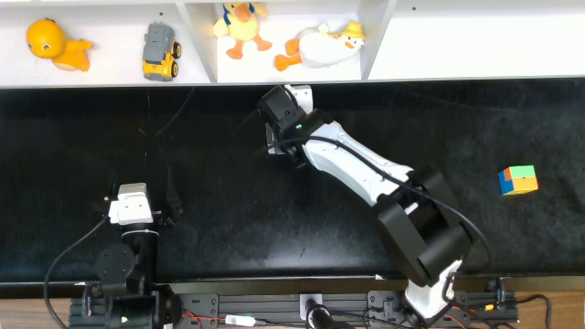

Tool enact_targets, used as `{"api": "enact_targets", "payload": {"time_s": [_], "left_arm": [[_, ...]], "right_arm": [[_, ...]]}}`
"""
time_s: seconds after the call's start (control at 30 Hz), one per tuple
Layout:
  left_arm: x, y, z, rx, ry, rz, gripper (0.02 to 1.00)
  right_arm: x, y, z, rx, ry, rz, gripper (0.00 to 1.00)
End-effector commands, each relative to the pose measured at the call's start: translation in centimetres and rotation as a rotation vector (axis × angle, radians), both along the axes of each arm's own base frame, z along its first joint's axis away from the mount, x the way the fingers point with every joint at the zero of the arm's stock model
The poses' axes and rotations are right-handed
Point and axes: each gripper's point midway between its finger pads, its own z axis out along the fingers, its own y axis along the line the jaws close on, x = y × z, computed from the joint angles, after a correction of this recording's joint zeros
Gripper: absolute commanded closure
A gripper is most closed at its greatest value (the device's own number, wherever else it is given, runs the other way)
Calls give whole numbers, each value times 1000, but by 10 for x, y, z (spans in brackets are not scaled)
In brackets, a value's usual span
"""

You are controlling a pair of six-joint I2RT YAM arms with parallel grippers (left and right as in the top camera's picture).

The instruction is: Store Toys

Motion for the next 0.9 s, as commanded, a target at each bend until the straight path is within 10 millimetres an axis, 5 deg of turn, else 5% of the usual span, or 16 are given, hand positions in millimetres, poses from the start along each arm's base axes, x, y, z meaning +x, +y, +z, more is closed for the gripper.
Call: {"api": "enact_targets", "payload": {"time_s": [0.03,0.2,0.3,0.4,0.7,0.9], "left_arm": [[0,-3,1,-3,-8,-14,23],[0,-3,1,-3,-8,-14,20],[0,-3,1,-3,-8,-14,20],[0,-3,1,-3,-8,-14,20],[0,-3,1,-3,-8,-14,23],[0,-3,1,-3,-8,-14,20]], "right_arm": [[-1,2,-8,-4,34,-6,91],[-2,0,-11,-12,42,-7,169],[-1,-1,-11,-13,42,-11,483],[-1,-3,-11,-15,45,-14,634],[-7,-7,6,-13,43,-14,809],[-21,-39,34,-42,31,-47,912]]}}
